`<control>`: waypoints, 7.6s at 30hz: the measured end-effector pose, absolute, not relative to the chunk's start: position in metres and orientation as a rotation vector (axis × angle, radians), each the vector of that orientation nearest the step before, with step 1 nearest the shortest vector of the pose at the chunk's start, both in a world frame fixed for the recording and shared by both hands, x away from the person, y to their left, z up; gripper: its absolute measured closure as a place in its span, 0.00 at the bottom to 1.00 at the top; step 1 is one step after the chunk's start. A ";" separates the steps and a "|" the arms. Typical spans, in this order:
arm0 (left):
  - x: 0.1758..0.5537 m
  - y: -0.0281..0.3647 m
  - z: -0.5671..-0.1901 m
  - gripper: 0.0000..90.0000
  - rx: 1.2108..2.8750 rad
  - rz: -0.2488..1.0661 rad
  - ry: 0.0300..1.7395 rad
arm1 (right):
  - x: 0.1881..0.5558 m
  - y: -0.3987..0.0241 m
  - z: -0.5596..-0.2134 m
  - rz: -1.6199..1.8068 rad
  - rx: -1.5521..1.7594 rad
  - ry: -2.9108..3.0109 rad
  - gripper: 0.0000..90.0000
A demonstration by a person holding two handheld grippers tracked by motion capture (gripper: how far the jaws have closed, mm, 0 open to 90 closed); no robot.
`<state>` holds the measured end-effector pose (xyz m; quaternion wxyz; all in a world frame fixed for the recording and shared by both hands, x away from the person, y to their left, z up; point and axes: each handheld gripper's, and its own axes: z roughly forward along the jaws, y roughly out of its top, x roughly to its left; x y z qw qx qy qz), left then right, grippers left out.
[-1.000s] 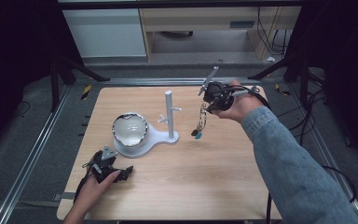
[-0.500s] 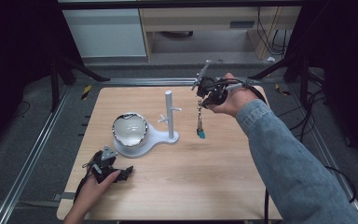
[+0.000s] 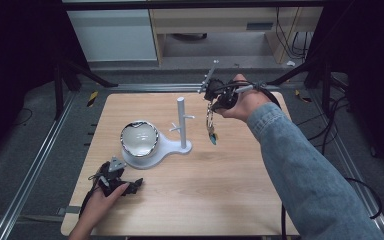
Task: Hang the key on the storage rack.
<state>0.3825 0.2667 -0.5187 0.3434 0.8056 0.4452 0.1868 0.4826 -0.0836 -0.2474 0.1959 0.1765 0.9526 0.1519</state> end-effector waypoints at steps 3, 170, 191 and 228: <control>0.382 0.267 -0.519 0.00 2.093 0.485 1.157 | 0.481 -0.082 -0.245 0.428 0.486 2.668 0.99; 0.382 0.267 -0.519 0.00 2.091 0.483 1.155 | 0.504 -0.132 -0.303 0.627 0.822 2.529 0.11; 0.382 0.266 -0.519 0.00 2.087 0.485 1.158 | 0.484 -0.173 -0.321 0.721 0.889 2.435 0.12; 0.382 0.267 -0.519 0.00 2.095 0.486 1.154 | 0.458 -0.209 -0.427 0.738 1.064 2.487 0.16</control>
